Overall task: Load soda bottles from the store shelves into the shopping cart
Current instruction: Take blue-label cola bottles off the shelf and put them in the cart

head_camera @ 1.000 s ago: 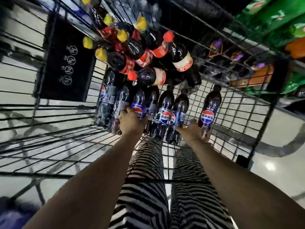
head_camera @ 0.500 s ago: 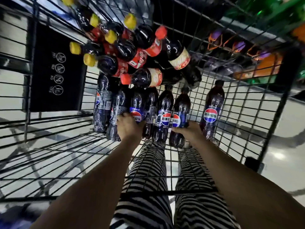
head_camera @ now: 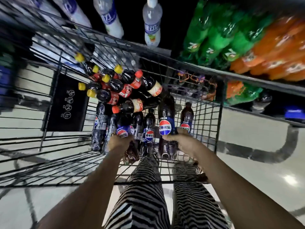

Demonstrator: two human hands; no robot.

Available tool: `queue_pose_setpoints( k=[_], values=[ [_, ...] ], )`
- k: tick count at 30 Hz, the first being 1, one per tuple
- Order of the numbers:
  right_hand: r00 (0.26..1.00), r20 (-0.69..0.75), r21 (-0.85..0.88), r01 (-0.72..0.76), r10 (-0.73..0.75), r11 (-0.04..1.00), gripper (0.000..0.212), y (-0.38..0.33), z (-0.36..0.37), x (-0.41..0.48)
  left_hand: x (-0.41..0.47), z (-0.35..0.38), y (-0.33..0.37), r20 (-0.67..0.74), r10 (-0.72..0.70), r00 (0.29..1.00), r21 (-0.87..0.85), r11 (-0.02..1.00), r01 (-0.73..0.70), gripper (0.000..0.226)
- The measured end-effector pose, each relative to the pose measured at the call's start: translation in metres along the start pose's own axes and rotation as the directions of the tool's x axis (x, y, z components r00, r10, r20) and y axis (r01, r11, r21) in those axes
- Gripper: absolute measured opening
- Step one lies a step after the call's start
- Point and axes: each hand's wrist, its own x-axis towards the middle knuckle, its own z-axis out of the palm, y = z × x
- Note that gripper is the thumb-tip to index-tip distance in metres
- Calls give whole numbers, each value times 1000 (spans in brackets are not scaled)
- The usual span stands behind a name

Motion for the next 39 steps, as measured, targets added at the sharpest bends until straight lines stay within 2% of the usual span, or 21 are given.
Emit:
queue_pose_setpoints(
  k=[2, 3, 5, 6, 7, 9, 10, 15, 18, 22, 24, 26, 28, 30, 33, 36, 39],
  values=[
    [999, 19, 36, 32, -33, 999, 75, -9, -11, -21, -24, -4, 4, -16, -5, 1000, -57, 998, 4, 43],
    [998, 23, 38, 63, -63, 997, 69, -13, -15, -33, -36, -4, 5, -34, 3, 999, -75, 997, -6, 47],
    [993, 52, 56, 106, -109, 993, 75, -16, -28, -49, -58, -2, 7, -91, 8, 996, -68, 998, -14, 62],
    [989, 49, 47, 139, -141, 989, 74, -18, -36, -59, -76, -3, 14, -112, 19, 994, -70, 997, -27, 62],
    [984, 66, 54, 163, -166, 985, 66, -20, -45, -68, -87, -1, 19, -137, 39, 990, -90, 995, -51, 57],
    [970, 89, 56, 222, -226, 974, 27, -25, -63, -91, -110, 3, 31, -183, 99, 978, -120, 985, -122, 54],
    [958, 100, 67, 263, -269, 962, 18, -27, -72, -103, -122, 5, 38, -212, 127, 969, -129, 979, -156, 58],
    [904, 91, 104, 409, -418, 907, 23, -27, -125, -144, -194, 29, 77, -357, 305, 883, -175, 906, -384, 44],
    [891, 61, 128, 440, -450, 889, 21, -27, -158, -176, -236, 48, 105, -384, 419, 823, -260, 806, -532, 30],
    [850, -7, 151, 521, -526, 840, 37, -30, -202, -213, -288, 74, 147, -392, 544, 742, -265, 706, -657, 34],
    [824, -73, 142, 567, -562, 811, 24, -33, -226, -234, -313, 86, 171, -385, 615, 688, -239, 653, -718, 31],
    [796, -146, 125, 604, -588, 787, 17, -35, -252, -253, -336, 98, 195, -368, 661, 654, -228, 618, -753, 29],
    [759, -197, 71, 643, -621, 763, 20, -38, -281, -270, -355, 108, 222, -356, 704, 615, -222, 576, -787, 37],
    [728, -249, 36, 665, -638, 746, 27, -41, -310, -283, -375, 116, 250, -345, 747, 568, -204, 531, -822, 41],
    [664, -373, 22, 705, -648, 709, 41, -51, -351, -296, -407, 124, 291, -328, 796, 508, -178, 477, -861, 31],
    [568, -513, -28, 738, -643, 674, 40, -65, -385, -305, -427, 130, 332, -295, 819, 493, -208, 449, -869, 36],
    [512, -556, -91, 746, -655, 660, 33, -85, -411, -310, -435, 138, 371, -263, 833, 486, -208, 443, -872, 44]
  ],
)
